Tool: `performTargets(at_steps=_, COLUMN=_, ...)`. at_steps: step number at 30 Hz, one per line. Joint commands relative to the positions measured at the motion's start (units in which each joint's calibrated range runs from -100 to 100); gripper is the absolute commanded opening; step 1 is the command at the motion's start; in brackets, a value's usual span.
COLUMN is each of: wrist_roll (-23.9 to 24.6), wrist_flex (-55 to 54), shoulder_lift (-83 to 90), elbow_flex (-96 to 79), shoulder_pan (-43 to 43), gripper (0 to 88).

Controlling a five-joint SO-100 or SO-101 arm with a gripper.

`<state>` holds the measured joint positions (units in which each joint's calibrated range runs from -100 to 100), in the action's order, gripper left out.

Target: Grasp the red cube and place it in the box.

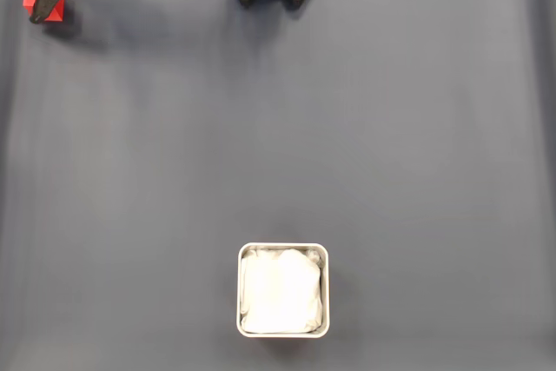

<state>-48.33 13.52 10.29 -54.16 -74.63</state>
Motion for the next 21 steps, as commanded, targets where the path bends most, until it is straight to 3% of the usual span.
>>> performTargets(at_steps=1, wrist_roll=-0.5, wrist_flex=-1.4, shoulder_lift=0.7, elbow_flex=1.3, shoulder_pan=0.3, gripper=16.7)
performTargets(at_steps=21, wrist_roll=-0.7, wrist_flex=-0.7, shoulder_lift=2.0, elbow_flex=1.3, shoulder_pan=0.5, gripper=10.3)
